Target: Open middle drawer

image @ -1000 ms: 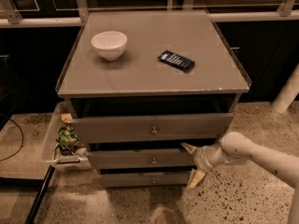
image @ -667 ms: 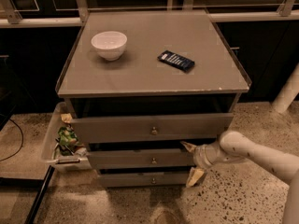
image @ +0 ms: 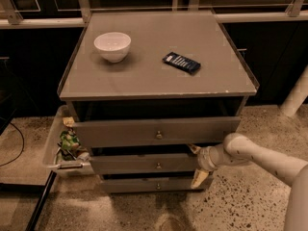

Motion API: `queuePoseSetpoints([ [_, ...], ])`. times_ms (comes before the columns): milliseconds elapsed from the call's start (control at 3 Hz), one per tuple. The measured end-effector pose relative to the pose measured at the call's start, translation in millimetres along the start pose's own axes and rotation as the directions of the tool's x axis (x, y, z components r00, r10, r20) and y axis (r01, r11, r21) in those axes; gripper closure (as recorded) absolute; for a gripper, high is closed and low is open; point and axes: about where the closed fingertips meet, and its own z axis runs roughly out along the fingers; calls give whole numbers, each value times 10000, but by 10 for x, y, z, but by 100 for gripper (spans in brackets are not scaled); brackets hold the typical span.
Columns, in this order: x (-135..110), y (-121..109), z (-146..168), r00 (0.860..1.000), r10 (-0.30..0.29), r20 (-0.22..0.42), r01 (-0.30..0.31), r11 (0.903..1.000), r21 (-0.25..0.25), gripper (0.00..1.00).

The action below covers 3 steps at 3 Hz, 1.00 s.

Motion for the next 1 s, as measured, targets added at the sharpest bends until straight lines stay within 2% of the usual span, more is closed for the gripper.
queuePoseSetpoints([
  [333,62,-76,82,9993,-343,-170,347,9991,239,0],
  [667,63,-78,84,9992,-350,-175,354,9991,247,0],
  [1000,63,-78,85,9992,-350,-174,354,9991,246,18],
])
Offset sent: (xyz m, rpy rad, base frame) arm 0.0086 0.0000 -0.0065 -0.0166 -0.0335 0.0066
